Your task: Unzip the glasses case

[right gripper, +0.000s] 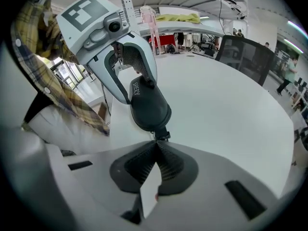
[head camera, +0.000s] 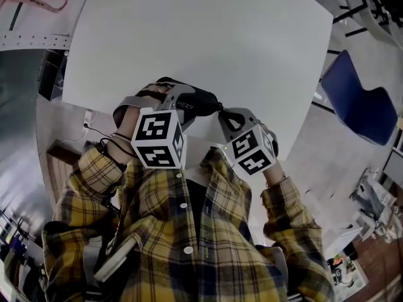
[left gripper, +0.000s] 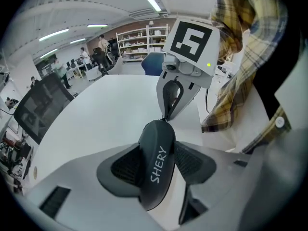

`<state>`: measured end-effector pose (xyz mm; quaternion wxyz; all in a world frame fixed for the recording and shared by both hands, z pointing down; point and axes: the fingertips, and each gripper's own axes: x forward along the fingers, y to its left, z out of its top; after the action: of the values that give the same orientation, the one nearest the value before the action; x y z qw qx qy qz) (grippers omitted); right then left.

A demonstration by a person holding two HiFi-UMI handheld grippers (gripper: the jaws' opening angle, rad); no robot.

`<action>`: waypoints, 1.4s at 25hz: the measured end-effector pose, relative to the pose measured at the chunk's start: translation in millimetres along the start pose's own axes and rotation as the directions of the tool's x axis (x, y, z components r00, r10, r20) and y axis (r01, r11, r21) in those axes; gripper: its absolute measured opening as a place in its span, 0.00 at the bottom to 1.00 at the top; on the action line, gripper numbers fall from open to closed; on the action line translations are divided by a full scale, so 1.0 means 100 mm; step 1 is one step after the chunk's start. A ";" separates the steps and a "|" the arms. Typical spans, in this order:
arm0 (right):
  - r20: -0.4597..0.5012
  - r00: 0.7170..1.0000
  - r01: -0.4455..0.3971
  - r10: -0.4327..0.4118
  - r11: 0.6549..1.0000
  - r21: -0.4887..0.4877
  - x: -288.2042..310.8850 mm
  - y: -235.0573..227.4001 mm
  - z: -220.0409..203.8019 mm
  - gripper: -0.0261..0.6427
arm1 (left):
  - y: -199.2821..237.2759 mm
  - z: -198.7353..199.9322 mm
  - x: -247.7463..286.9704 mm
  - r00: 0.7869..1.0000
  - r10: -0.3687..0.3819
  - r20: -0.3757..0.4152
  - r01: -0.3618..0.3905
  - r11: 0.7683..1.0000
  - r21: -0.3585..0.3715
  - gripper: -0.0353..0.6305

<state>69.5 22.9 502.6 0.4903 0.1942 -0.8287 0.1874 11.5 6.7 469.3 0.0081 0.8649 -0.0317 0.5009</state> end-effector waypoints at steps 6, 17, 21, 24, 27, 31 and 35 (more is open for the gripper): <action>-0.030 0.998 0.045 -0.049 0.991 -0.126 -0.03 -0.17 0.06 0.04 | 0.00 -0.02 0.02 1.000 -0.002 0.006 0.002 1.000 0.018 0.39; -0.052 0.996 0.040 -0.066 0.916 -0.399 0.11 -0.39 0.44 0.04 | 0.02 -0.03 0.04 1.000 -0.013 0.016 0.013 1.000 0.003 0.39; -0.051 0.997 0.035 -0.058 0.931 -0.363 0.09 -0.36 0.44 0.04 | 0.04 -0.04 0.02 0.999 -0.024 0.043 0.025 0.999 -0.024 0.40; -0.044 0.997 0.055 -0.071 0.955 -0.293 0.07 -0.36 0.43 0.04 | 0.06 -0.05 0.00 0.997 -0.046 0.070 0.050 0.997 -0.066 0.40; -0.014 0.996 0.082 -0.087 0.974 -0.210 -0.02 -0.40 0.45 0.04 | 0.09 -0.05 -0.04 0.994 -0.058 0.093 0.066 0.994 -0.089 0.40; 0.070 0.994 0.084 -0.084 0.996 0.003 -0.23 -0.45 0.43 0.04 | 0.15 0.10 -0.22 0.974 -0.053 0.221 0.109 0.963 -0.247 0.40; 0.248 0.957 0.070 -0.149 0.950 0.303 -0.62 -0.56 0.60 0.04 | 0.37 0.38 -0.62 0.918 0.007 0.397 0.159 0.910 -0.383 0.40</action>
<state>81.3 -46.6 427.9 0.3498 0.3338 -0.8384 0.2515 11.8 -28.9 395.8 0.2016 0.9268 -0.1020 0.3002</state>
